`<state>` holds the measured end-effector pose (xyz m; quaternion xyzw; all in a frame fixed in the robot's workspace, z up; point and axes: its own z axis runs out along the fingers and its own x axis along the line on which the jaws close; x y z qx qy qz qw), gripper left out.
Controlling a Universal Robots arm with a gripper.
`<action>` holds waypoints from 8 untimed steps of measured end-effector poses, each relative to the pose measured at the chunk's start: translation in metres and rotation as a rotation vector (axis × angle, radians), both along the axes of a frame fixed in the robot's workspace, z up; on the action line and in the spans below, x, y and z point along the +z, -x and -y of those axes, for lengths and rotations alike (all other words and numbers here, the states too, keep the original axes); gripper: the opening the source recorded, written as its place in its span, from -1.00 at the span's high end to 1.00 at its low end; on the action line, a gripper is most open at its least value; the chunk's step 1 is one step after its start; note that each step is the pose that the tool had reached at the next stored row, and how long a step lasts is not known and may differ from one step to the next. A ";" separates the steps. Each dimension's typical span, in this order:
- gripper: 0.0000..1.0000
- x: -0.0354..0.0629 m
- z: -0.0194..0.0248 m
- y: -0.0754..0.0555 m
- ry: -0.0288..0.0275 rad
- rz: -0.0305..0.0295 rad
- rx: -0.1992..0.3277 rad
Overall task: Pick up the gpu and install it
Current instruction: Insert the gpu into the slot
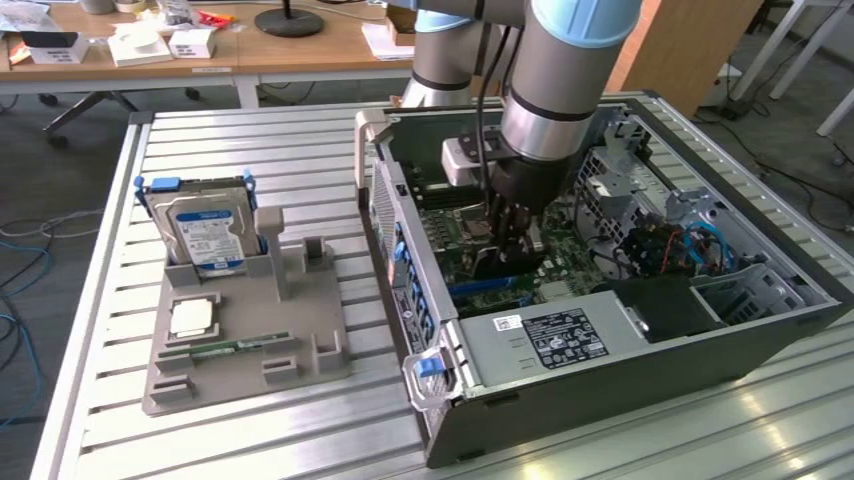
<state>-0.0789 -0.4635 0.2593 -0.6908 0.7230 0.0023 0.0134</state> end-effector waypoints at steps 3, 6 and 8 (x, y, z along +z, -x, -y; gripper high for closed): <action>0.47 -0.0011 0.0000 0.000 0.0002 -0.0002 0.000; 0.47 -0.0012 0.0000 0.000 0.0001 0.0000 0.000; 0.47 -0.0013 -0.0001 0.001 -0.0001 0.0001 0.000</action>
